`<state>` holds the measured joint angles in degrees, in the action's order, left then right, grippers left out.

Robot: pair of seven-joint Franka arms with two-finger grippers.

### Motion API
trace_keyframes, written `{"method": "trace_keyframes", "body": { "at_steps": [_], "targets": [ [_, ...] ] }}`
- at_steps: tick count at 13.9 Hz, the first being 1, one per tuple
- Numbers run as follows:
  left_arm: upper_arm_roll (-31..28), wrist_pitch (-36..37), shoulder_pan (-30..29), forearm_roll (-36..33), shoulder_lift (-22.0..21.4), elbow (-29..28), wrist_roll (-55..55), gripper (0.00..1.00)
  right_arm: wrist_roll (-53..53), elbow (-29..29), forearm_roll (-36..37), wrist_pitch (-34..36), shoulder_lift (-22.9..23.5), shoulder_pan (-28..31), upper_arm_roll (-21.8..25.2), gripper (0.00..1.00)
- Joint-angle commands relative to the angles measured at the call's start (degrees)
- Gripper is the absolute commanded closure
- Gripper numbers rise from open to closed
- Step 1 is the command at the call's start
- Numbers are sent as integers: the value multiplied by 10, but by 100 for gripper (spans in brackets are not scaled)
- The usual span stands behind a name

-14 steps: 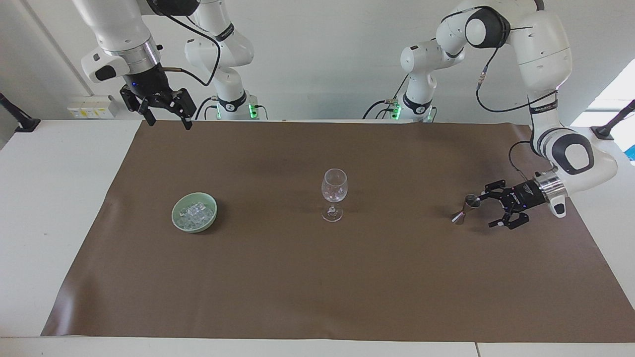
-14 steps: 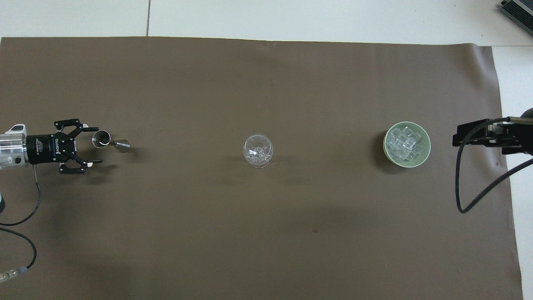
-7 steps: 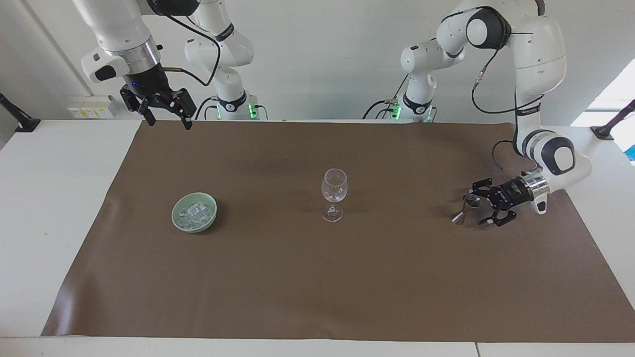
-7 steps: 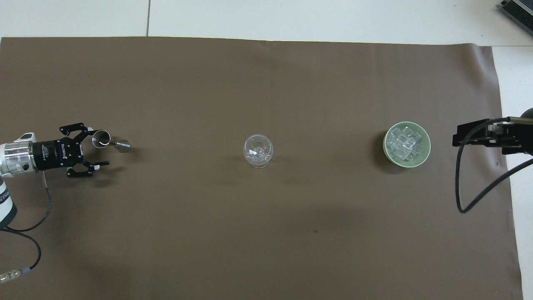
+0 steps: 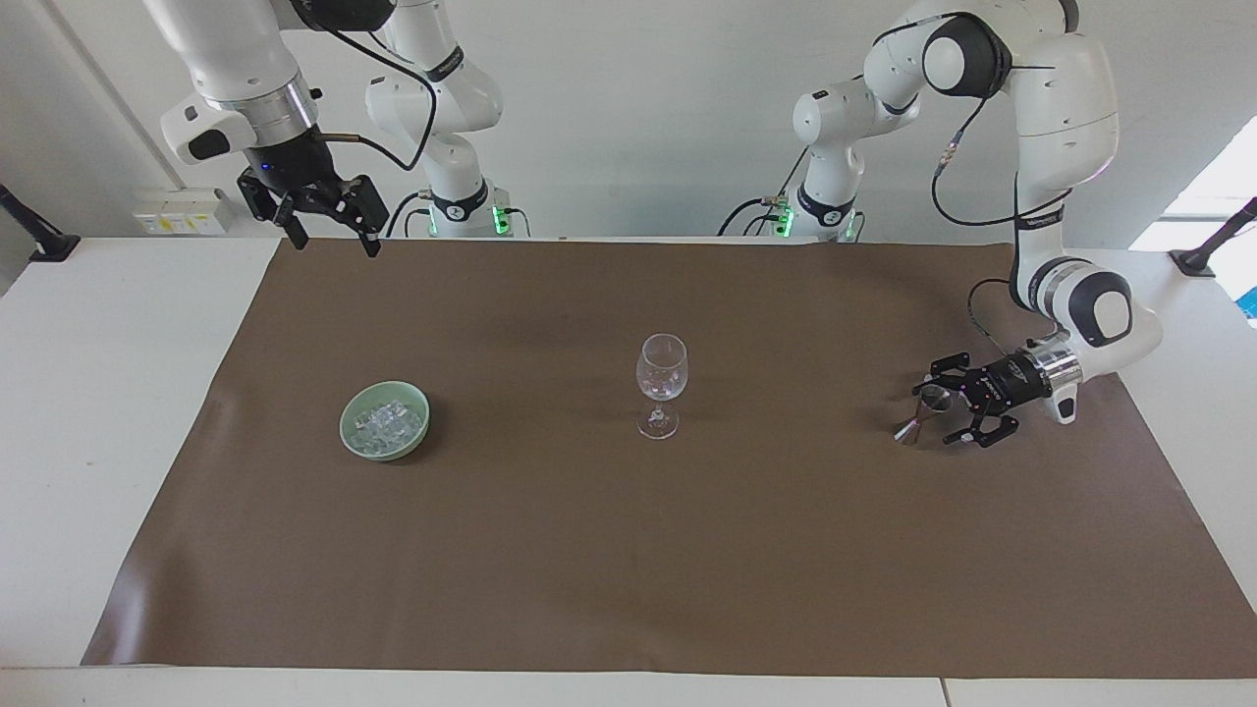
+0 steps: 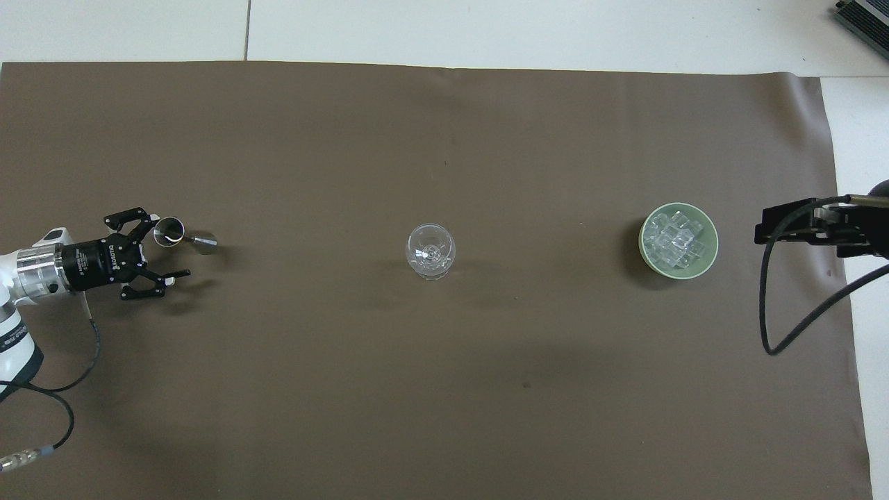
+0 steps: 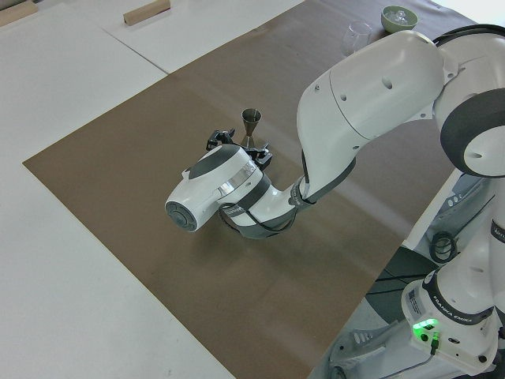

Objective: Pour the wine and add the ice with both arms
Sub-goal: 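Close the left gripper on the silver jigger and lift it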

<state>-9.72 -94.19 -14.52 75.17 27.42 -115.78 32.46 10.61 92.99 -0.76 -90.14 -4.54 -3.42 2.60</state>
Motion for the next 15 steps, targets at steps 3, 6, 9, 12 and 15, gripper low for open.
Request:
{"method": "trace_keyframes", "body": {
  "at_steps": [3,6,9,12,15],
  "targets": [
    [3,15,-4,27,0,-15,-20,0,-11,13,-1,1,-13,3,-2,0],
    [4,15,-2,45,0,-23,-20,0,-11,13,0,1,-13,3,-2,0],
    [4,13,5,57,1,-30,-24,0,-11,13,0,1,-13,3,-2,0],
    [4,13,8,66,0,-38,-35,0,-11,13,0,1,-13,3,-2,0],
    [4,13,13,73,0,-41,-46,2,-11,12,0,1,-13,3,-2,0]
  ]
}}
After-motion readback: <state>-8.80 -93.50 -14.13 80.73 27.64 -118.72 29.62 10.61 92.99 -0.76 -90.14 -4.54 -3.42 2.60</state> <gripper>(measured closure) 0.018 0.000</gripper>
